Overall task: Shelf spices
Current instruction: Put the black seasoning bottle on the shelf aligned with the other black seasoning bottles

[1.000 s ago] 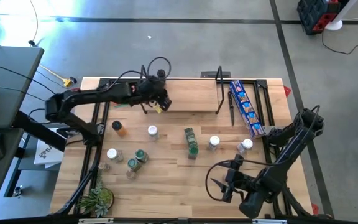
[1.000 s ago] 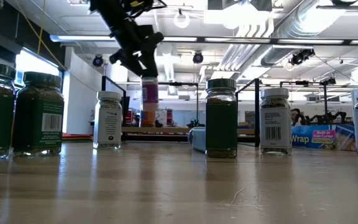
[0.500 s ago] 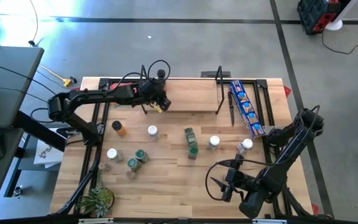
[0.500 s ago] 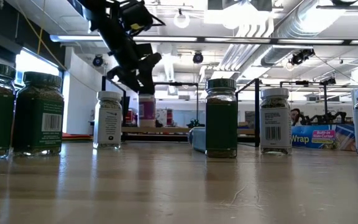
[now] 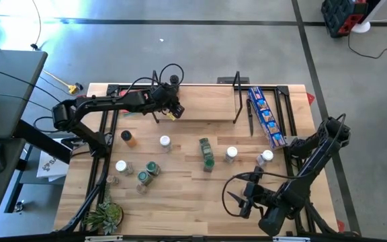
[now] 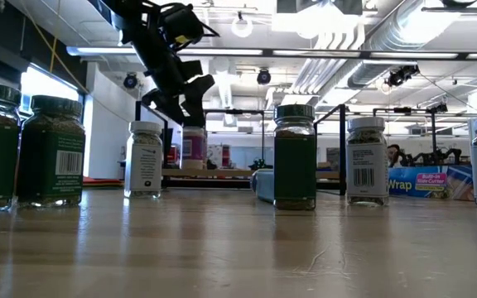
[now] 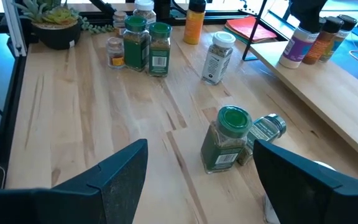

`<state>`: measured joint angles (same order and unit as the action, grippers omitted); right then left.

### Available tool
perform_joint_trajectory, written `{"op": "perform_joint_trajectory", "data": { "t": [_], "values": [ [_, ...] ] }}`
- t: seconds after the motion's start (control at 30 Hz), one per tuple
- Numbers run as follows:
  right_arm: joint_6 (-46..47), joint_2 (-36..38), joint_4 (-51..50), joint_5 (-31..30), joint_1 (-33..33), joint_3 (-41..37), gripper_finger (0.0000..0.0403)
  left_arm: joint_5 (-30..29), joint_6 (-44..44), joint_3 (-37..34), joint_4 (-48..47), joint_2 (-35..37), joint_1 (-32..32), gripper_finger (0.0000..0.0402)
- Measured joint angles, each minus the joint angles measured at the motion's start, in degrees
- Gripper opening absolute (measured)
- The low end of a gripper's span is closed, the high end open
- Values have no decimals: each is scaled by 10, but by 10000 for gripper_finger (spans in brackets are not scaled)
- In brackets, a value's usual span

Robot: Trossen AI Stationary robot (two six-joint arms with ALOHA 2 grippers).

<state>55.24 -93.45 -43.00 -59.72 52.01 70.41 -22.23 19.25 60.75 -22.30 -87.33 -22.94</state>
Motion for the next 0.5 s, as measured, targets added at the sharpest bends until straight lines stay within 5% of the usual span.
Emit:
{"op": "perform_joint_trajectory", "data": {
  "t": [0.5],
  "values": [
    [-1,0,0,1,0,0,287,-23,-40,-1,49,0,0,241]
  ]
}}
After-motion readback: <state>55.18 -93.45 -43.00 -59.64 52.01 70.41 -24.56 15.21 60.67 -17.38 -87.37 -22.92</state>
